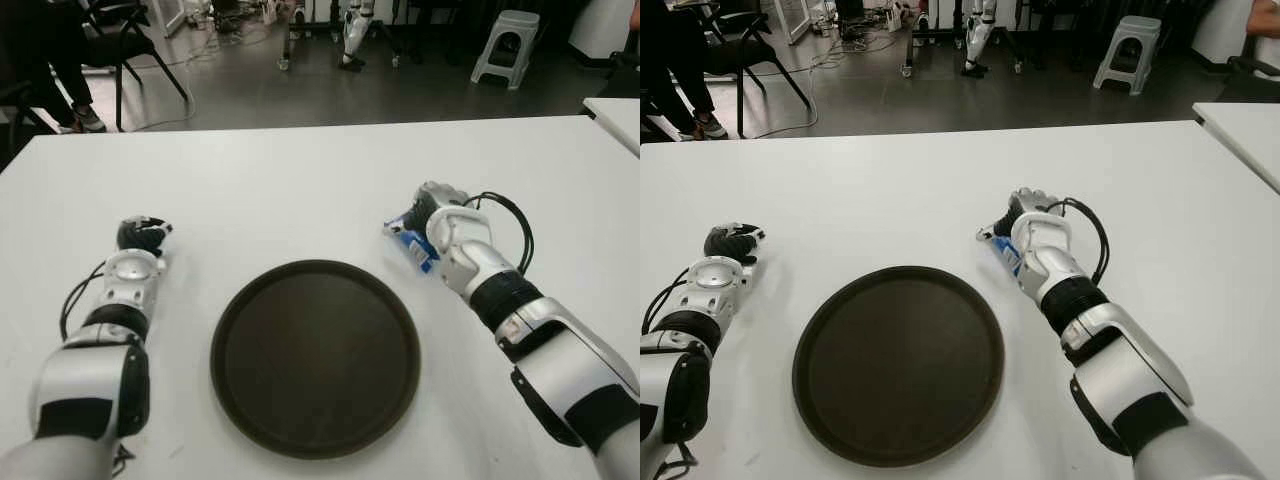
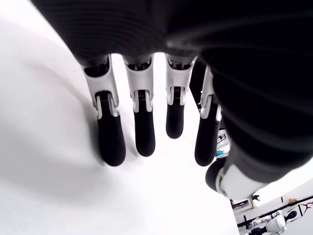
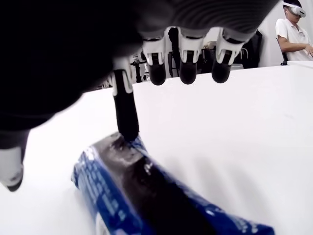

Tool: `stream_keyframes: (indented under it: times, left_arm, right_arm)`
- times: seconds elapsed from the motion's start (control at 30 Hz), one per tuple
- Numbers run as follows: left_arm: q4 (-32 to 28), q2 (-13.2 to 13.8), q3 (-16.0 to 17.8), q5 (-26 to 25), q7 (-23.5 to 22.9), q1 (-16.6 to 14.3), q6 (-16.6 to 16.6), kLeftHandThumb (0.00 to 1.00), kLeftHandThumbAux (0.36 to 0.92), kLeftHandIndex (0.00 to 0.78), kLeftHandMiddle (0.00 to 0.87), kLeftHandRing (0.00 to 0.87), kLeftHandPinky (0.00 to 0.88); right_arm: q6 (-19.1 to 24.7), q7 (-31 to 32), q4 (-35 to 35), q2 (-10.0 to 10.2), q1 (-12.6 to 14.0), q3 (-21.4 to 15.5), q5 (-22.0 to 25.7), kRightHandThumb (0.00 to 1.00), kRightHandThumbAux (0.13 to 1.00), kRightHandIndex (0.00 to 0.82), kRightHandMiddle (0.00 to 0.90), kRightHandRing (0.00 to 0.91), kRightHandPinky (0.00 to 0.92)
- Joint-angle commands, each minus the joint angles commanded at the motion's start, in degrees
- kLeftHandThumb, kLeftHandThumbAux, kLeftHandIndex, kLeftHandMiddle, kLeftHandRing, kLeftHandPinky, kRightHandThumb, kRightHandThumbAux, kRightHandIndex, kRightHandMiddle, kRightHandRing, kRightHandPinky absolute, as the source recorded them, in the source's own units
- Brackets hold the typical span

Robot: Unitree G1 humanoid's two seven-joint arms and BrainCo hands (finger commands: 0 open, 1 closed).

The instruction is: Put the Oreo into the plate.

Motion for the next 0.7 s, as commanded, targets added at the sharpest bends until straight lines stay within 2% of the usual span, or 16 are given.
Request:
stream_keyframes:
  times: [0.23,0.7]
  left_arm:
    - [-0.07,0.06,-0.17,0.16,0.11,0.08,-0.26,0.690,0.720,0.410,0.200,0.257,0.273]
    - [0.13,0.33,0.47,-0.35,-0.27,0.36,-0.40,0.694,0.717,0.411,0.216,0.259,0.268]
  right_arm:
    - [0.85,0.44,1.41,0.32,-0.62,0.23,-0.04,0.000,0.445,0.474,0.000,0.000,0.000]
    - [1.48,0.01,5.51,0.76,-1.91,0.08,0.22,0.000,0.434,0.462,0.000,0.000,0.000]
